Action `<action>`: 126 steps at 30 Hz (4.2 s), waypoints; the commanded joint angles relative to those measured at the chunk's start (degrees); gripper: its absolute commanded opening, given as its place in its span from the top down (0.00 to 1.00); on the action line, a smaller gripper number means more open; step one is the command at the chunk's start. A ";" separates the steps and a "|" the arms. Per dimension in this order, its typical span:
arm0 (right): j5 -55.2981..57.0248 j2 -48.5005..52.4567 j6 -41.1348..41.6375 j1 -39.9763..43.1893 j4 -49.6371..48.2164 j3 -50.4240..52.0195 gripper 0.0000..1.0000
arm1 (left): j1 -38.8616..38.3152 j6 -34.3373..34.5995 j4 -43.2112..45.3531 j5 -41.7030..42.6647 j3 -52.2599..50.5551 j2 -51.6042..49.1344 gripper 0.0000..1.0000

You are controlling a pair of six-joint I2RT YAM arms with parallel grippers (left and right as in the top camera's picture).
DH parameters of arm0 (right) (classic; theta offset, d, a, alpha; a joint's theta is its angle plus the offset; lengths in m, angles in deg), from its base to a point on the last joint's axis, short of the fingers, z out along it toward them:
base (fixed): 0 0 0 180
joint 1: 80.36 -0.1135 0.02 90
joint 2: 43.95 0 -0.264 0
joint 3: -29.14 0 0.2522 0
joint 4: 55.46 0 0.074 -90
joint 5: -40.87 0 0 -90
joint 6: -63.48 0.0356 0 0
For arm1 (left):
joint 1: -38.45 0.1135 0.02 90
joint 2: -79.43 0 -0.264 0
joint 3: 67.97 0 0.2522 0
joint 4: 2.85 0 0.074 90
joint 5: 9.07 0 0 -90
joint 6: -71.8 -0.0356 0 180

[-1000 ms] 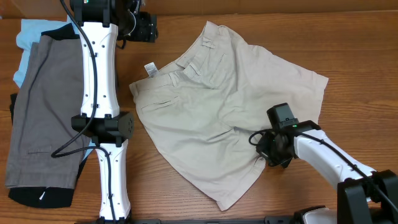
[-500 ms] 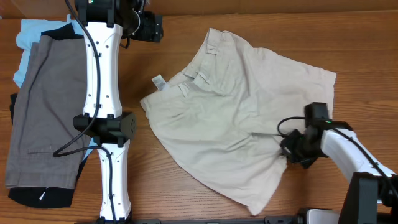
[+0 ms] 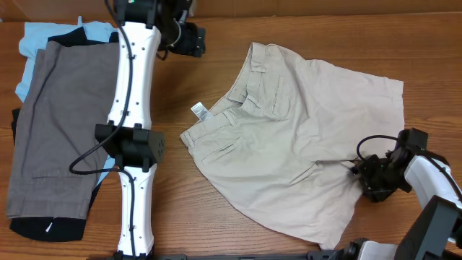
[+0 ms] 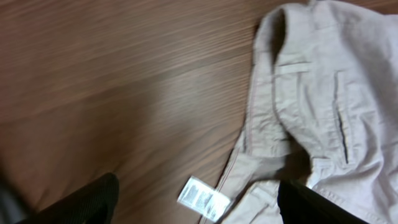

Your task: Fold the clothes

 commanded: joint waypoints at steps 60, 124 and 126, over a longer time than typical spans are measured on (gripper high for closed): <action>-2.62 0.09 -6.45 -7.67 1.92 -17.64 0.21 | 7.72 8.57 12.85 0.39 -26.05 1.09 0.96; -4.13 -6.21 21.11 -34.75 -6.49 7.17 0.19 | 4.20 0.42 -9.70 -1.09 -13.68 17.97 0.00; -4.13 -6.01 19.43 -31.78 -6.49 7.17 0.19 | 4.20 0.42 -9.05 -0.85 -15.06 17.97 0.00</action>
